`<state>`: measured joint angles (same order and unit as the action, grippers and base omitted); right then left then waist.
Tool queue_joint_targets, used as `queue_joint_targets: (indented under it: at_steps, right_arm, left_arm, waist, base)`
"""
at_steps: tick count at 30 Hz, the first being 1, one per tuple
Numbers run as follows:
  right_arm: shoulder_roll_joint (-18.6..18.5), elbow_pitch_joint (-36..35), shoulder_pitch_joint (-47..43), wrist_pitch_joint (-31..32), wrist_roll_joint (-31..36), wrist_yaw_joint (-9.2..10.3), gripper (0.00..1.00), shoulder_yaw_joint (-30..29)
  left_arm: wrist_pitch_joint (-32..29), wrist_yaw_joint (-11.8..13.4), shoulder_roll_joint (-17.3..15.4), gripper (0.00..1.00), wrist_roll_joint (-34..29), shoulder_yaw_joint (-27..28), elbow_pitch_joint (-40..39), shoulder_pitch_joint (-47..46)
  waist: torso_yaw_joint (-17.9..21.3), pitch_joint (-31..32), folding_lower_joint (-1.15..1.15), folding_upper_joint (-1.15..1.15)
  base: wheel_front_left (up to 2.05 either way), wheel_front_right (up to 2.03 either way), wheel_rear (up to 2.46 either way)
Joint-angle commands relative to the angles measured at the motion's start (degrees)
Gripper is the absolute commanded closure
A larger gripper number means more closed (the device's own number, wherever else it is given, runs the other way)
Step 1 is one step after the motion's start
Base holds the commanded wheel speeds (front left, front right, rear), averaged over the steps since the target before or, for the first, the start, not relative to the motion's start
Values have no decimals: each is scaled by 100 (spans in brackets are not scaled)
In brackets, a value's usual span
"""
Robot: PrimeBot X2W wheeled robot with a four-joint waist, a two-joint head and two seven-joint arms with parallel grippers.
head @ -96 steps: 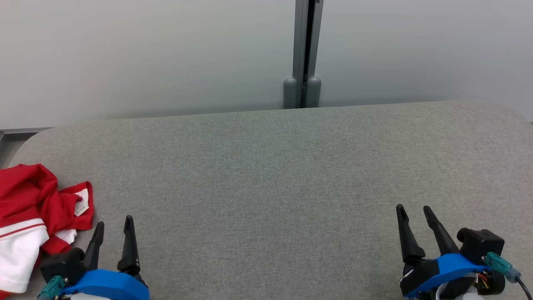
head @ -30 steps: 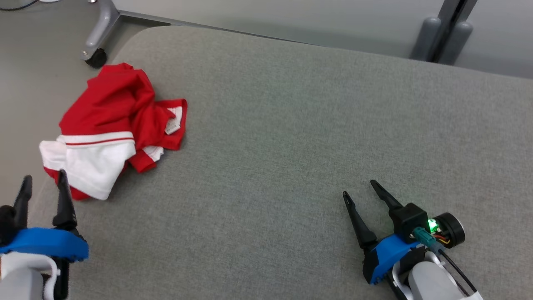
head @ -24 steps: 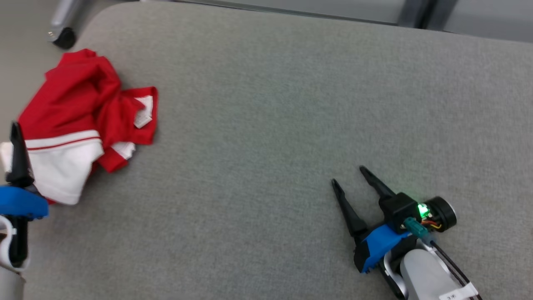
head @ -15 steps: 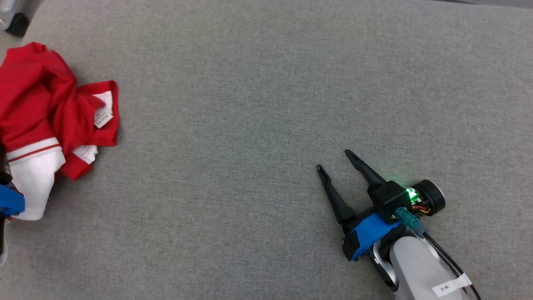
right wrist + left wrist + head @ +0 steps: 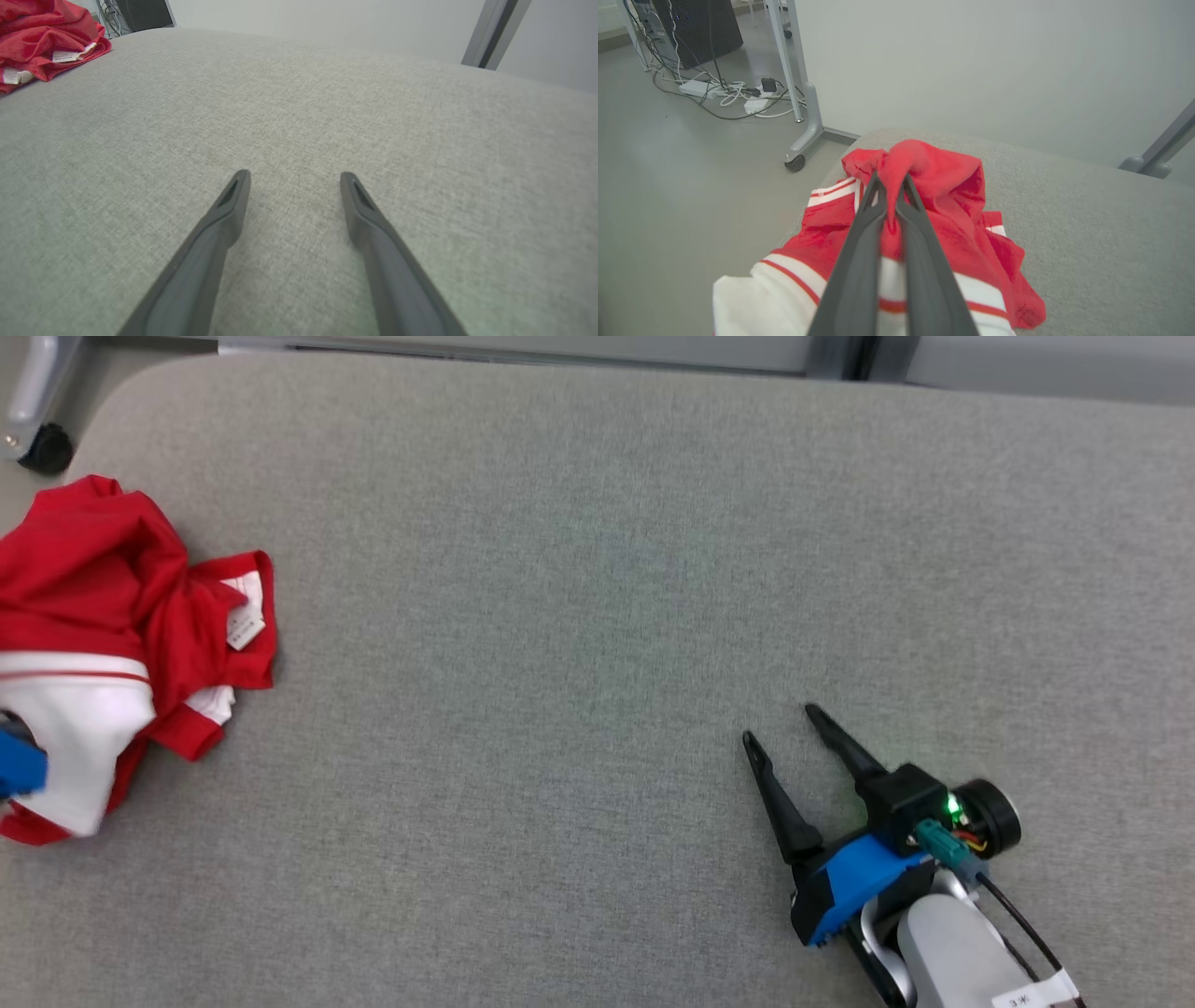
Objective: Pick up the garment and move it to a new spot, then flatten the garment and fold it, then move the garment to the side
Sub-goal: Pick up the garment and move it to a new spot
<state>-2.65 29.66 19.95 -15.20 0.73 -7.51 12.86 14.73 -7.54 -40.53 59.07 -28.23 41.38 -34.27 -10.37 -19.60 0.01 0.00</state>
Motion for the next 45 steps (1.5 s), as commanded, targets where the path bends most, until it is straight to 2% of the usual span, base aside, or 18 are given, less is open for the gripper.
queue_joint_targets:
  at_steps: [1,2,7,11,16,19,22,27,29,30,31,33,39,45]
  right_arm:
    - [-50,49,-128,9,-25,4,0,-2]
    - [-46,-4,-181,8,-137,4,0,14]
    - [-41,-115,-425,6,-386,3,0,-22]
    - [-43,-164,-628,5,-523,3,0,-60]
    - [-35,-274,-822,4,-706,2,0,-188]
    - [-29,-353,-931,3,-738,2,0,-243]
    - [-32,-414,-1011,3,-757,2,0,-211]
    - [-34,-440,-1081,3,-900,3,0,-147]
    - [-30,-460,-1070,3,-914,2,0,-95]
    - [-31,-464,-1076,3,-930,2,0,-107]
    - [-33,-468,-1081,3,-931,3,0,-115]
    - [-32,-489,-1091,3,-927,2,0,-121]
    - [-32,-517,-1107,3,-892,2,0,-242]
    - [-32,-409,-1109,3,-880,2,0,-309]
  left_arm:
    - [24,10,-40,100,-21,21,-25,-138]
    - [51,10,-176,100,-177,76,-366,-328]
    - [51,9,-311,100,-564,268,-1472,-650]
    - [50,9,-89,100,-548,149,-2296,-702]
    - [48,9,-36,100,-513,-338,-2974,-717]
    - [26,9,207,100,-536,-700,-3284,-827]
    - [-51,9,582,100,-549,-1060,-3412,-850]
    - [-89,28,1331,100,-590,-1508,-3196,-834]
    - [-75,38,1523,100,-731,-1696,-3034,-811]
    - [-59,45,1617,63,-752,-1750,-2942,-780]
    - [-58,60,1679,0,-802,-1823,-2811,-735]
    - [-41,100,1771,0,-878,-1867,-2577,-688]
    - [35,108,1720,0,-1064,-1707,-1964,-412]
    - [50,84,1645,0,-1141,-850,-1586,387]
  waist:
    - [85,105,-1,0]
    - [142,281,-1,0]
    - [467,647,-1,0]
    - [872,869,-1,0]
    - [1317,965,-1,0]
    - [1611,955,-1,0]
    - [1891,929,-1,0]
    - [2273,869,-1,0]
    - [2367,838,-1,0]
    - [2398,830,-1,0]
    - [2412,824,-1,0]
    - [2424,804,-1,0]
    - [2220,882,-1,0]
    - [1888,1147,-1,0]
  base:
    - [0,0,0]
    - [0,0,0]
    - [0,0,0]
    - [0,0,0]
    - [0,0,0]
    - [0,0,0]
    - [0,0,0]
    - [0,0,0]
    - [0,0,0]
    - [0,0,0]
    - [0,0,0]
    - [0,0,0]
    - [0,0,0]
    - [0,0,0]
